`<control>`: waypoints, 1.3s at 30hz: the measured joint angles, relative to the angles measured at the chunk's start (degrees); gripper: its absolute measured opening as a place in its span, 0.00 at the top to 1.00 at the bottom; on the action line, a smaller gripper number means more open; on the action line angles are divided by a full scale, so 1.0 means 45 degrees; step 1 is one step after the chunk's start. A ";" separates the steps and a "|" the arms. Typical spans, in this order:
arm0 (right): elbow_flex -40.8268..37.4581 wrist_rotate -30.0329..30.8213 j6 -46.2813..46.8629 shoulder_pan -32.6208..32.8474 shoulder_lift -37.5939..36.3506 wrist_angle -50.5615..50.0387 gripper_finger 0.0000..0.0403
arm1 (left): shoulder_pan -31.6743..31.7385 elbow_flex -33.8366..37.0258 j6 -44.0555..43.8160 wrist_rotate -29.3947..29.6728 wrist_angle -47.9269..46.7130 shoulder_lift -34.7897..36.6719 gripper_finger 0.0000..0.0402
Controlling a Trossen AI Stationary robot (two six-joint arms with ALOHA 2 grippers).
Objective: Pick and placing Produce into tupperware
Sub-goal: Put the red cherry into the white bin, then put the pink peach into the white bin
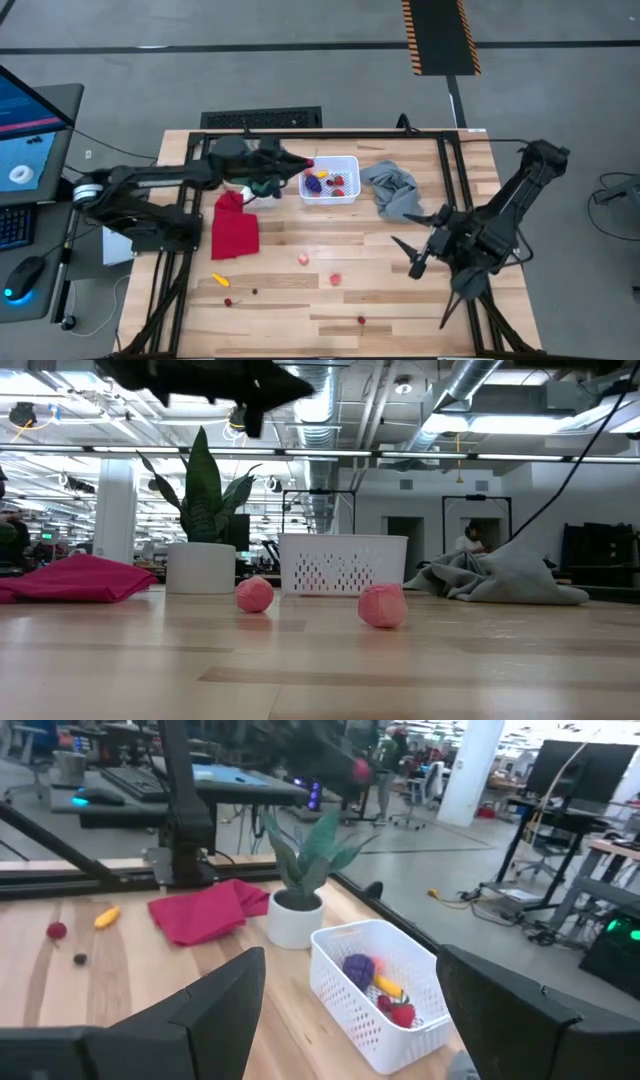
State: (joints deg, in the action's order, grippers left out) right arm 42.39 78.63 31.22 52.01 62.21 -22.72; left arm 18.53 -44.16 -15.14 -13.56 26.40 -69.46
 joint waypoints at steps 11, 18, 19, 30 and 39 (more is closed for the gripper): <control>-0.0146 0.0347 0.1135 -0.0091 0.1274 0.0010 0.21 | 0.0211 -0.4513 0.0285 -0.0528 -0.4128 -0.5376 0.87; -0.0146 0.0214 0.1373 -0.0058 0.1269 0.0025 0.21 | 0.0217 -0.7001 0.1428 0.0440 -0.8907 -0.7305 0.87; -0.0144 0.0210 0.1453 -0.0060 0.1269 0.0026 0.21 | 0.0217 -0.7143 0.1437 0.0774 -0.9358 -0.7438 0.87; -0.0141 0.0109 0.1750 -0.0063 0.1269 0.0128 0.21 | 0.0704 -0.7329 0.0609 0.1834 -1.1248 -0.7804 0.86; -0.0136 0.0107 0.1750 -0.0083 0.1269 0.0209 0.21 | 0.0645 -0.7285 0.0684 0.1783 -1.1388 -0.8595 0.62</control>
State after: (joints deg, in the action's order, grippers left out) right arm 41.78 79.11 39.09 51.64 67.92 -21.78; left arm 21.43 -76.95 -12.06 -5.53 -24.84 -108.14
